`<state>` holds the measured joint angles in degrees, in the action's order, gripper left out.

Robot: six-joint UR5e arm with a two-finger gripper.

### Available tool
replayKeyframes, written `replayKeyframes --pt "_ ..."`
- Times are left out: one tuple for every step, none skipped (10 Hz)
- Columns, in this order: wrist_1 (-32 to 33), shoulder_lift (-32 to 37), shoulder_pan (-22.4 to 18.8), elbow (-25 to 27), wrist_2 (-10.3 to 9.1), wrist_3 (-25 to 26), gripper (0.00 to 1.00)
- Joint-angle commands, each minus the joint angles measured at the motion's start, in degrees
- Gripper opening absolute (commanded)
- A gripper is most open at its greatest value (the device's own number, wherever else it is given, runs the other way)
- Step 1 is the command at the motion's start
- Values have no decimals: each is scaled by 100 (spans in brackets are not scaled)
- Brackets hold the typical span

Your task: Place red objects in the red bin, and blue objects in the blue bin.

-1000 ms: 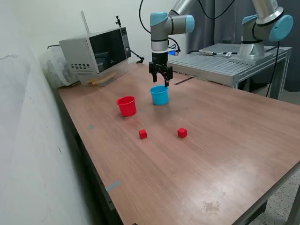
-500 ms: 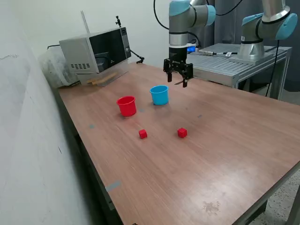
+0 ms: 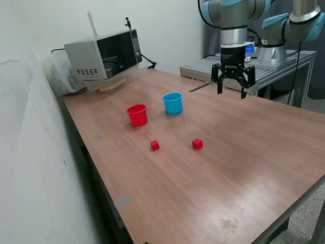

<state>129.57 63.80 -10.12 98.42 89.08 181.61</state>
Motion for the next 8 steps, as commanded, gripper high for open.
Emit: replayKeyframes --pt "-327 -551 -823 -726 -278 858 100" --pt "-336 -788 -877 -1006 -260 998 100" --pt "-353 -1051 -878 -1322 -234 1147 100" --pt "-614 -1237 -834 -1587 -190 1192 100" --pt "-669 -1413 -756 -1772 -163 1123 100" --pt "-661 -1510 -650 -1852 -154 1079 100" --pt "-661 -1737 -484 -2027 -154 1079 100" --pt "-661 -1905 -369 -2168 -146 1079 100"
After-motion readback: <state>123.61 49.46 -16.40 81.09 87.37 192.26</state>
